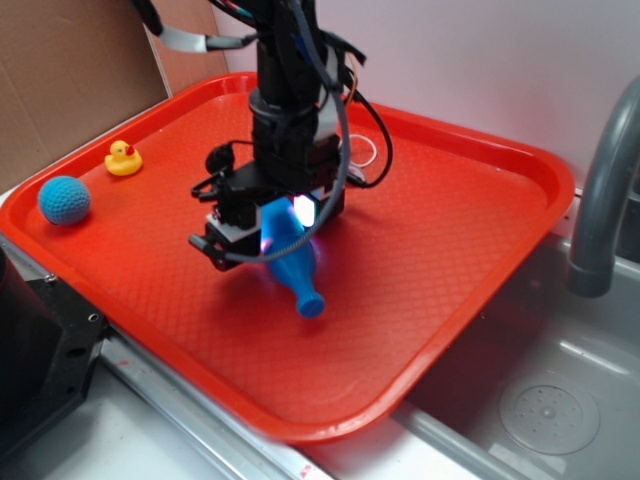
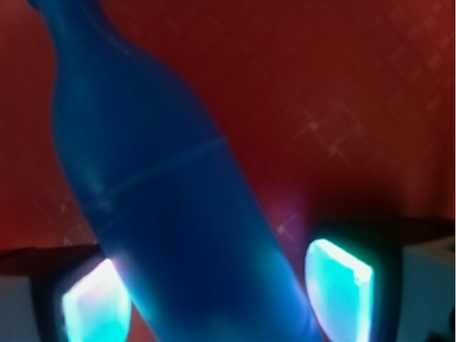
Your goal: Grab the blue bottle.
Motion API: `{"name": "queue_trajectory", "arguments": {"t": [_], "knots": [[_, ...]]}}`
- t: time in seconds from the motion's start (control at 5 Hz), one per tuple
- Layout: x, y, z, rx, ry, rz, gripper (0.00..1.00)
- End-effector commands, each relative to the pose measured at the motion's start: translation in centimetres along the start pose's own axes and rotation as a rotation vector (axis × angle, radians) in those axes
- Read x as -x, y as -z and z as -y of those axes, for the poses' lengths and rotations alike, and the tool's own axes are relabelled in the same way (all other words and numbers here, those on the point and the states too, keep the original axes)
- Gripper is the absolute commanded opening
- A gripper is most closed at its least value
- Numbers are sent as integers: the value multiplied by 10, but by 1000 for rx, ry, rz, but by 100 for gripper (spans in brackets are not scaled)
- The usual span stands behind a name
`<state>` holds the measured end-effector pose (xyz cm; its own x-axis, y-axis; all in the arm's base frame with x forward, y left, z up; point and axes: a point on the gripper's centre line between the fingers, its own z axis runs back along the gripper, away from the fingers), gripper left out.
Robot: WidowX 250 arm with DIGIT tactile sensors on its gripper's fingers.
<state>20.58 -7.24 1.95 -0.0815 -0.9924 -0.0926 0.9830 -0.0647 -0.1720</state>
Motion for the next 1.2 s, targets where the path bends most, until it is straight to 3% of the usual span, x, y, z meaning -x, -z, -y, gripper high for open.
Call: {"name": "queue_trajectory", "arguments": {"t": [0.0,0.2,0.8,1.0], "knots": [[5,0,19,-29,16,-3,0],[10,-12,21,-51,-36,-1,0],[51,-107,55,-175,-827,-71,0],[66,-131,66,-121,-1073,-58,0]]}}
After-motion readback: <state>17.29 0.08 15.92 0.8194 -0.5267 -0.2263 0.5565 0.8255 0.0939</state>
